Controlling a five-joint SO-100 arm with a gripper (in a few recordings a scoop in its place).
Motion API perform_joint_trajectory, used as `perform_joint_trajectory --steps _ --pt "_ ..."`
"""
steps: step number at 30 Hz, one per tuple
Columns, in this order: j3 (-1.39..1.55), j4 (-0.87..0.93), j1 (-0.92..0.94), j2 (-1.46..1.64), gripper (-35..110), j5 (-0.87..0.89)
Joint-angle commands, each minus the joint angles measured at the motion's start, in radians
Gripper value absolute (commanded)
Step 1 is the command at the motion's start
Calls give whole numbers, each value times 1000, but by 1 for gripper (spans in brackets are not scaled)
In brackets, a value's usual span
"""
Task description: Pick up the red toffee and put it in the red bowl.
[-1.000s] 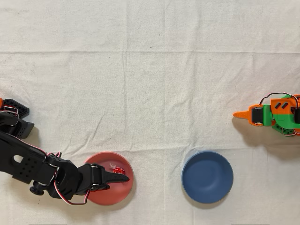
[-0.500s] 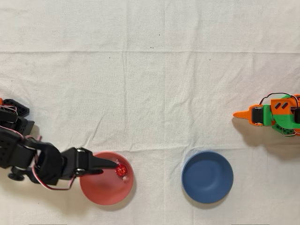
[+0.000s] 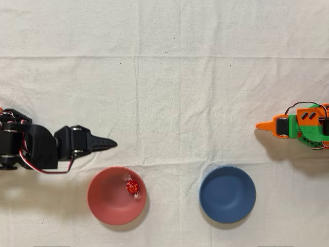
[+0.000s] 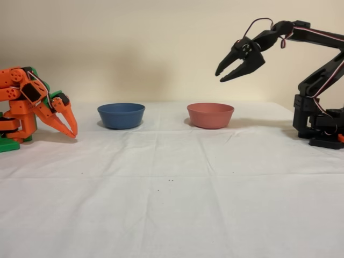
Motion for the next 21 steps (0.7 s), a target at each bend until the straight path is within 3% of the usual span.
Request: perform_joint_trajectory --steps 1,11,21 --pt "20 -20 -20 57 1 48" --pt "342 -153 -135 275 0 144" --pt "632 -218 -137 571 0 137"
